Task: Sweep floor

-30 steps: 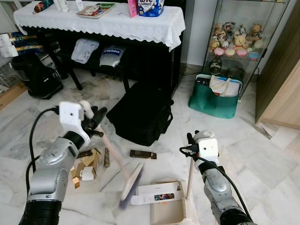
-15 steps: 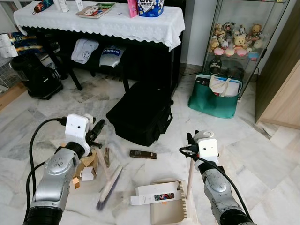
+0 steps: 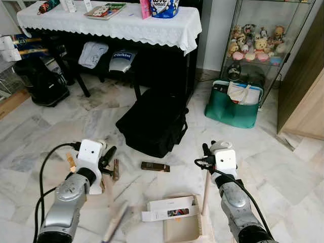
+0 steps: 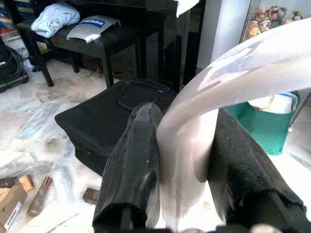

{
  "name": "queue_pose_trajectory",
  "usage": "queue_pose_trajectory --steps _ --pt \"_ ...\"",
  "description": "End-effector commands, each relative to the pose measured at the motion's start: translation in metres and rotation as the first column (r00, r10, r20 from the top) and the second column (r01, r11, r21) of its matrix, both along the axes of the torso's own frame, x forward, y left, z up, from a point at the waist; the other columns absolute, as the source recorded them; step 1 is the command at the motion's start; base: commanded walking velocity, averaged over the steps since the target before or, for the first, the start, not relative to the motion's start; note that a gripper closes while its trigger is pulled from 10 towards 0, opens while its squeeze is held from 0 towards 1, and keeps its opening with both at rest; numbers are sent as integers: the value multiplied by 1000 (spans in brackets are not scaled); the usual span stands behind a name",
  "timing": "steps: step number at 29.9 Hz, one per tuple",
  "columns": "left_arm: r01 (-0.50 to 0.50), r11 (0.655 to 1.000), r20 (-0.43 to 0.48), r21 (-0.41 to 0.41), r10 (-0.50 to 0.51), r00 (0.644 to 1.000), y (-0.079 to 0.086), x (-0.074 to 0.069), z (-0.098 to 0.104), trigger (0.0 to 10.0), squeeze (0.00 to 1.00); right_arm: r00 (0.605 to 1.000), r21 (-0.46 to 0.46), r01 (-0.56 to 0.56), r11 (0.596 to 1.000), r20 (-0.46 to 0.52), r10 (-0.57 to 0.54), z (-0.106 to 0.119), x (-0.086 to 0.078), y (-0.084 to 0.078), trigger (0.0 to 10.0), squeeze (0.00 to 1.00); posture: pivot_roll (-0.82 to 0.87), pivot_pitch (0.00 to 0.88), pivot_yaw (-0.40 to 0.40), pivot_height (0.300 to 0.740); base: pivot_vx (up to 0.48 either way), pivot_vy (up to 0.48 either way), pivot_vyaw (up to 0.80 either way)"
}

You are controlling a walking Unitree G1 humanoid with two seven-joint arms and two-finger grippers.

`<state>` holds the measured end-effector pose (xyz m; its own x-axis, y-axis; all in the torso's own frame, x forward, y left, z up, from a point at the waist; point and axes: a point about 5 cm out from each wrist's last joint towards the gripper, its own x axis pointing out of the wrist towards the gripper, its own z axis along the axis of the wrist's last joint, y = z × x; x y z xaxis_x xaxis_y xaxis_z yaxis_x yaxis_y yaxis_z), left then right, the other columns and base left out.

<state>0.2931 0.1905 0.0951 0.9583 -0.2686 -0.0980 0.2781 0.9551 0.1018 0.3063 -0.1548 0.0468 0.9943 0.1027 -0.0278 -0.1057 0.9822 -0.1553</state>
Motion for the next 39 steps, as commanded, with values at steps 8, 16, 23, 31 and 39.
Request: queue_pose_trajectory --steps 8,16,23,31,39 --pt "36 998 21 -59 -35 999 -10 4 4 10000 0 1000 8 -2 1000 21 2 4 3 2 10000 0 -2 68 88 740 0 0 0" --pt "84 986 47 -143 -78 996 -27 9 12 10000 0 1000 11 -4 1000 29 4 8 8 5 10000 0 -2 40 90 740 0 0 0" --pt "113 977 63 -179 -103 993 -36 12 17 10000 0 999 17 -8 1000 41 7 14 13 7 10000 0 1 13 91 740 0 0 0" --pt "57 990 123 -126 -41 992 -28 18 28 10000 0 997 27 -17 999 80 15 24 21 12 10000 0 5 0 94 740 0 0 0" --pt "-31 990 196 -136 57 979 -9 19 43 10000 0 997 35 -13 999 83 10 25 22 12 10000 0 13 5 92 740 0 0 0"
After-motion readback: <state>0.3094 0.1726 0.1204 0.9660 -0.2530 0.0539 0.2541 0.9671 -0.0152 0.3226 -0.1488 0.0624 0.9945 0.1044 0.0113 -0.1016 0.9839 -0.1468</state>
